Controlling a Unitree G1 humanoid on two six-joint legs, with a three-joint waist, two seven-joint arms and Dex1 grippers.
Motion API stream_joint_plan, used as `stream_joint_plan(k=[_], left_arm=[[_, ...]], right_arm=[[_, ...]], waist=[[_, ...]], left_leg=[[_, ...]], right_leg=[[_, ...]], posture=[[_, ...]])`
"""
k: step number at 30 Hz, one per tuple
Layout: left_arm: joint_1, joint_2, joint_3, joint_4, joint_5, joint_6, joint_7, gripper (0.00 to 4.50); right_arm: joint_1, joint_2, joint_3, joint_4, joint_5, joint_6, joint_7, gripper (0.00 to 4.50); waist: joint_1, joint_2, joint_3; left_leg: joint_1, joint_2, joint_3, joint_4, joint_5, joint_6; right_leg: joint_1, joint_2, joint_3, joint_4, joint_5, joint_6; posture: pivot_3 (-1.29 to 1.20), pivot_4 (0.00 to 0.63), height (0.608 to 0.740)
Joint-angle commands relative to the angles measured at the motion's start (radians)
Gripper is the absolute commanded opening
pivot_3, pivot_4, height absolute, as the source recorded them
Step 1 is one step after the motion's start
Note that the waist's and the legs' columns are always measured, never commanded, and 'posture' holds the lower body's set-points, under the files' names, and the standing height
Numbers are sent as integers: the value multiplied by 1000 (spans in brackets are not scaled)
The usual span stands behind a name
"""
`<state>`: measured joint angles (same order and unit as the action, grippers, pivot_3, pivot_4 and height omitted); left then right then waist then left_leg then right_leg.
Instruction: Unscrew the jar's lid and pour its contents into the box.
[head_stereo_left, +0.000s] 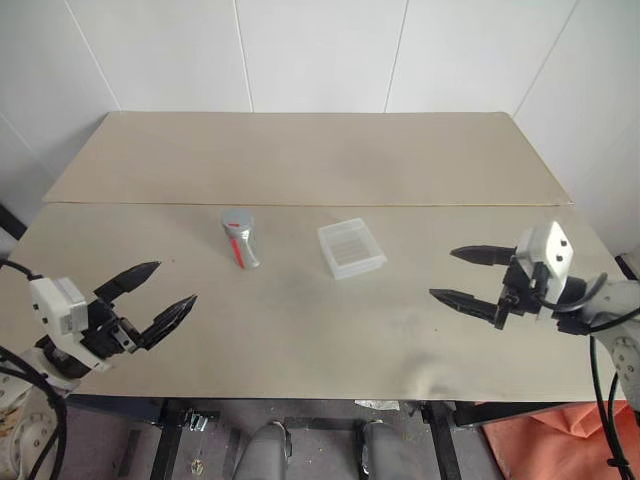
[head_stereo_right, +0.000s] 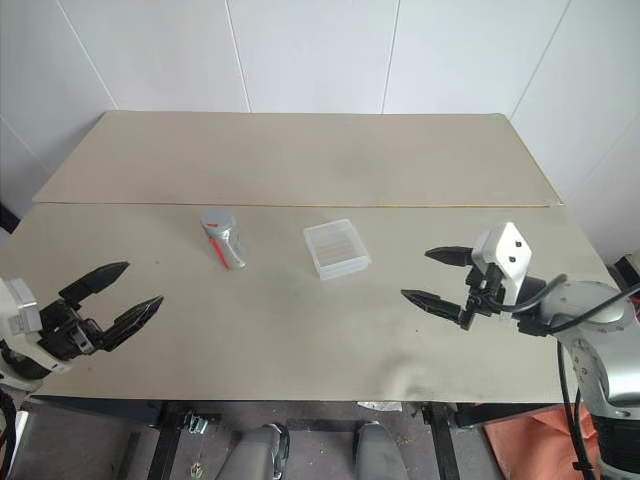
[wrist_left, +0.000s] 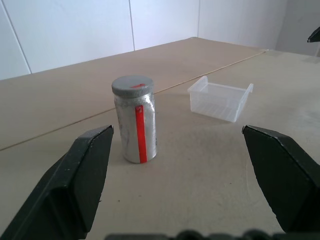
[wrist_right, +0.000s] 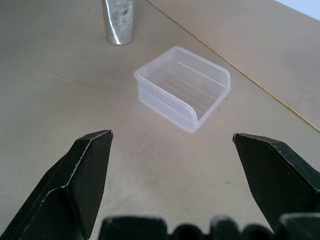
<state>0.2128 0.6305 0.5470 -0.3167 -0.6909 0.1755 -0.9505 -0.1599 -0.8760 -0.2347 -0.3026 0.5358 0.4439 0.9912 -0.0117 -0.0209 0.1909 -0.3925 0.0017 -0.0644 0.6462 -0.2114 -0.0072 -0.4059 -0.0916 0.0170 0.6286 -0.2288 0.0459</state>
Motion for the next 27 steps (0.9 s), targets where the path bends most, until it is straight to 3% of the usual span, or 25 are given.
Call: stream_joint_plan(k=[1,8,13,17,27], left_arm=[[-3,-6,20,-26,13,-36,22,4495],[-83,-115,-85,-1,177,-132,182,4495],[-171,-246,-220,56,438,-252,403,4495],[-209,-313,-284,112,558,-317,512,4495],[-277,-369,-329,291,573,-434,586,4495]], right_arm=[[-16,2,-10,-6,1,-30,9,4500],[16,6,-28,-38,6,-20,-4,4500],[22,13,-34,-74,16,-7,-30,4500],[6,14,-37,-93,28,8,-45,4500],[-15,12,-40,-124,47,29,-69,4500]], waist=[[1,0,0],[5,-1,0],[11,-1,0],[12,-2,-1],[19,-2,-1]], left_leg=[[0,0,0,0,0,0],[0,0,1,0,0,0],[1,-1,2,0,0,0],[1,-1,3,0,0,0],[1,-1,4,0,0,0]], right_leg=[[0,0,0,0,0,0],[1,0,1,0,1,1],[1,0,3,-1,2,3],[1,0,4,-1,4,4],[1,0,4,-2,4,5]], posture=[[0,150,740],[0,150,740],[0,150,740],[0,150,740],[0,150,740]])
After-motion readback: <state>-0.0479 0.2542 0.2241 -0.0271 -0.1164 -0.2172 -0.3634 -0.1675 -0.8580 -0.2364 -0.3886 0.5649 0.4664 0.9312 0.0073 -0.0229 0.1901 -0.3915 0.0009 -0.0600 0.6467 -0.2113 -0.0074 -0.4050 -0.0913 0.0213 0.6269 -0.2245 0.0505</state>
